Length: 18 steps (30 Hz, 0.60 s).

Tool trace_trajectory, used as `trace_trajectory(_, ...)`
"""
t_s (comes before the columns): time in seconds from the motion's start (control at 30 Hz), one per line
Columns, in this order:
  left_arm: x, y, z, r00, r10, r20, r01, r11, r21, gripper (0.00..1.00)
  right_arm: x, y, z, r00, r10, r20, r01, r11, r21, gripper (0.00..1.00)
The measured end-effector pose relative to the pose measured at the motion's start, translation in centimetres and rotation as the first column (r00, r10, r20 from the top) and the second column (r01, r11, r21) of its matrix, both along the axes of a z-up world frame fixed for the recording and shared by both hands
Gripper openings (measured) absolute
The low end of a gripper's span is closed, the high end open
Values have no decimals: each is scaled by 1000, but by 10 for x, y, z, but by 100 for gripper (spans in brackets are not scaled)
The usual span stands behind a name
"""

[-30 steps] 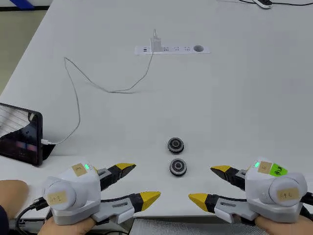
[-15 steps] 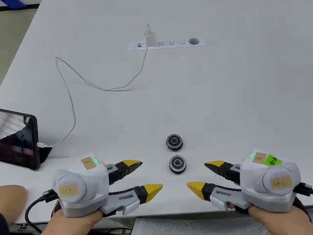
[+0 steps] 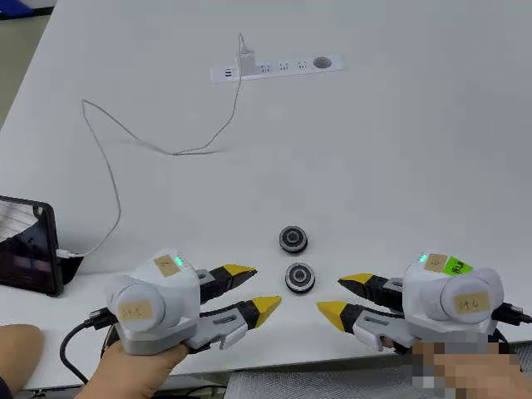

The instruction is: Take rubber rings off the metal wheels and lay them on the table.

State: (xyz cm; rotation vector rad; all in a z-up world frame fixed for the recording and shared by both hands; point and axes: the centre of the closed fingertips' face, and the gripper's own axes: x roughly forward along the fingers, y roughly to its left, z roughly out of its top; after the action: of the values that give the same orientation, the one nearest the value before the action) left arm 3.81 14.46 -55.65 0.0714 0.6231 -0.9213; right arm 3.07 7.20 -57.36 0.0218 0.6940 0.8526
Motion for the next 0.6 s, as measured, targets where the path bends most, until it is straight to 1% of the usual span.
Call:
trace_trajectory(0.07,1,-2,-2,1000,-8,-1,8,1000,9,32,1,1,-1,1000,2,-2,-2,1000,0,29)
trace_trajectory(0.23,2,-8,-5,999,-34,2,34,999,28,28,4,2,-5,1000,1,-10,-1,1000,4,27)
trace_trajectory(0.4,7,-13,-5,999,-47,13,46,998,41,23,7,4,-7,1000,-6,-21,7,1000,17,24)
trace_trajectory(0.47,10,-15,-7,999,-51,8,50,998,48,22,8,4,-9,1000,-11,-26,12,1000,22,24)
trace_trajectory(0.5,11,-16,-8,998,-55,11,54,997,58,22,9,4,-9,999,-15,-30,16,1000,25,24)
trace_trajectory(0.6,13,-19,-8,998,-65,13,64,996,64,21,10,5,-11,999,-21,-38,23,999,32,23)
